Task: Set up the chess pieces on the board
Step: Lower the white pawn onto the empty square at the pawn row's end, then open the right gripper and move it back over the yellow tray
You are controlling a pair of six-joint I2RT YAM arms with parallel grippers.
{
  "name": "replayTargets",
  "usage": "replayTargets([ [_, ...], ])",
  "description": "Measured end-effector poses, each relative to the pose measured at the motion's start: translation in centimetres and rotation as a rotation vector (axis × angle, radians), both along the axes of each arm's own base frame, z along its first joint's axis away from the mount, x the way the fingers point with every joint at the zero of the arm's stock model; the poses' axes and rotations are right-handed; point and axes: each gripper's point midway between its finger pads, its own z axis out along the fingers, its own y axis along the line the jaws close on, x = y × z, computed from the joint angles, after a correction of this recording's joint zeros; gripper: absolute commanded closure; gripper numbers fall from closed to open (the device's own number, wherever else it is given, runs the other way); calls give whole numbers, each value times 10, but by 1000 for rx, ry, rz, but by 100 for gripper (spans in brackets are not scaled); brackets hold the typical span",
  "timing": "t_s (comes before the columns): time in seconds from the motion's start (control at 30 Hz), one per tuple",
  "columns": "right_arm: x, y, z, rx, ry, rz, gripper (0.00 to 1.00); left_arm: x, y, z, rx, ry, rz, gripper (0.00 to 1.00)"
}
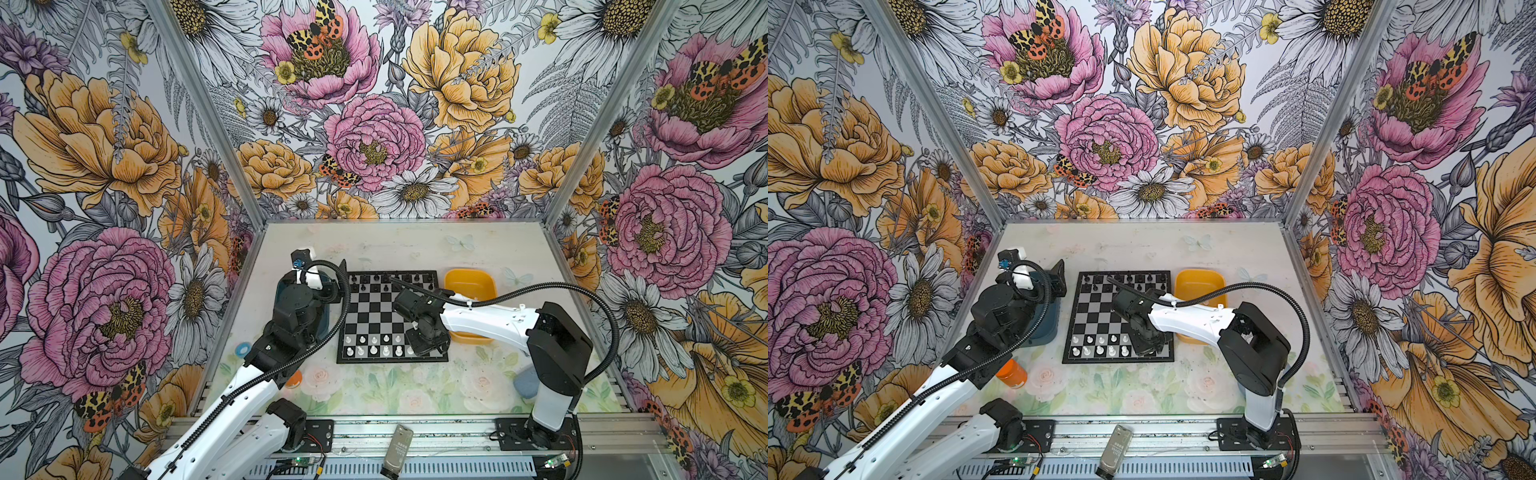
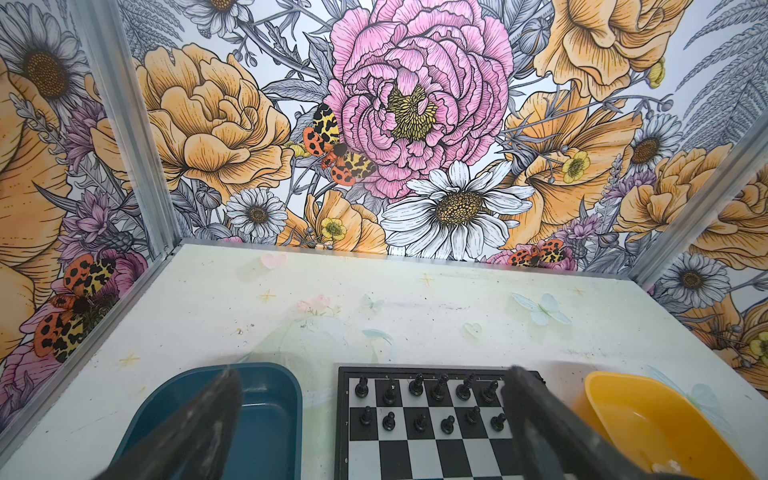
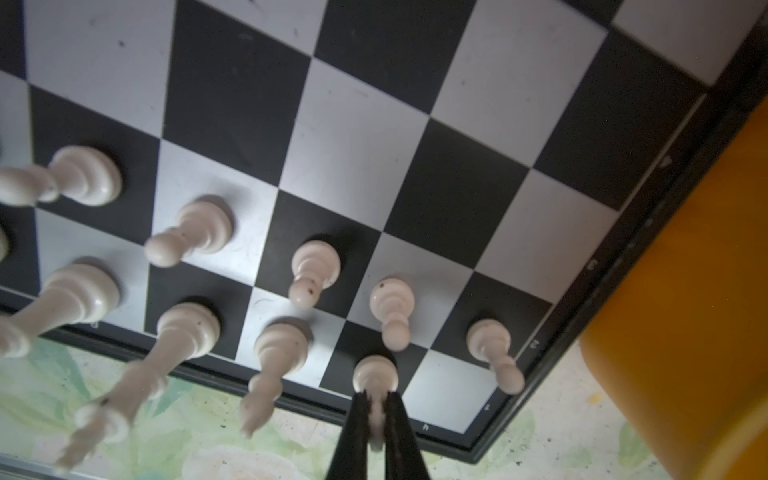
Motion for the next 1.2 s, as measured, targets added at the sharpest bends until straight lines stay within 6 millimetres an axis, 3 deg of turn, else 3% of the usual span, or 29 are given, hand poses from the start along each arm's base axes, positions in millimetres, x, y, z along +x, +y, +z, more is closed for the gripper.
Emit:
replayTargets([
  [0.13, 0, 0, 0, 0, 0, -1, 87, 0, 0, 0, 0, 0, 2, 1],
  [0.3, -1, 0, 0, 1, 3, 1, 80, 0, 0, 0, 0, 0, 3, 1],
  [0.73, 0, 0, 1, 5, 0, 0, 74, 0, 2, 0, 1, -1, 10, 1],
  [1.2, 11, -7, 38, 82, -68, -37, 66, 0, 2, 0, 1, -1, 10, 1],
])
